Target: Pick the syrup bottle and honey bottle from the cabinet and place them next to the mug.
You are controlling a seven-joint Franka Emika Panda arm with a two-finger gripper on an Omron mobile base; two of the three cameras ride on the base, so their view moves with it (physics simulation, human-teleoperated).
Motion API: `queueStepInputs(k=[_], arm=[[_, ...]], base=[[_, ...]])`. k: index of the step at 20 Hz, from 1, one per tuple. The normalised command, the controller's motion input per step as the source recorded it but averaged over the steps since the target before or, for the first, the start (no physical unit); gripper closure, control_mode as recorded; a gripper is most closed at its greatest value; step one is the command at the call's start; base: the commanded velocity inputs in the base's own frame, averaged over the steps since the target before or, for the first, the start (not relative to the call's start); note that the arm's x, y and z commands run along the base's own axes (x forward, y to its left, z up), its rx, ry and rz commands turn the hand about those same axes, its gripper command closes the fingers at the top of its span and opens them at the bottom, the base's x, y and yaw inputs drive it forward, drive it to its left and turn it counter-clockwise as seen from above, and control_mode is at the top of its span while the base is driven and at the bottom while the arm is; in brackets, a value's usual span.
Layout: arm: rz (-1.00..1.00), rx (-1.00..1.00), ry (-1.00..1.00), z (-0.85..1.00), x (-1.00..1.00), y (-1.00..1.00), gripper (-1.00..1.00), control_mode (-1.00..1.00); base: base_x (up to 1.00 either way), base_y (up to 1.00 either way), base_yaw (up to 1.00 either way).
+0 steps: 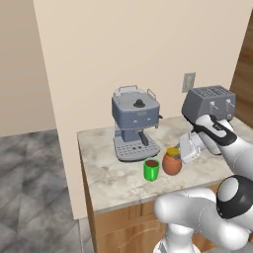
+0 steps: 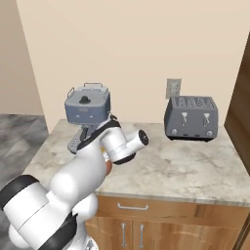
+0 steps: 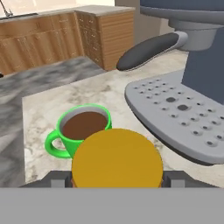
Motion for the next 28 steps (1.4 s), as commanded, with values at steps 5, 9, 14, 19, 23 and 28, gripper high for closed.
queueStepInputs(k=[5, 9, 14, 19, 23, 28], arm=[[0.0, 0.0, 0.03, -0.28, 0.0, 0.0, 1.0, -1.0], [0.0, 0.0, 0.0, -0.13, 0.05, 0.0, 1.0, -1.0], [0.0, 0.0, 0.0, -0.01, 0.0, 0.0, 1.0, -1.0], [0.0, 0.0, 0.0, 0.0, 0.0, 0.0, 1.0, -1.0], [0.0, 0.0, 0.0, 0.0, 0.0, 0.0, -1.0, -1.0], [0.0, 0.0, 0.0, 0.0, 0.0, 0.0, -1.0, -1.0]], base=[[0.0, 0.0, 0.0], [0.0, 0.0, 0.0], [0.0, 0.0, 0.0], [0.0, 0.0, 0.0], [0.0, 0.0, 0.0], [0.0, 0.0, 0.0]])
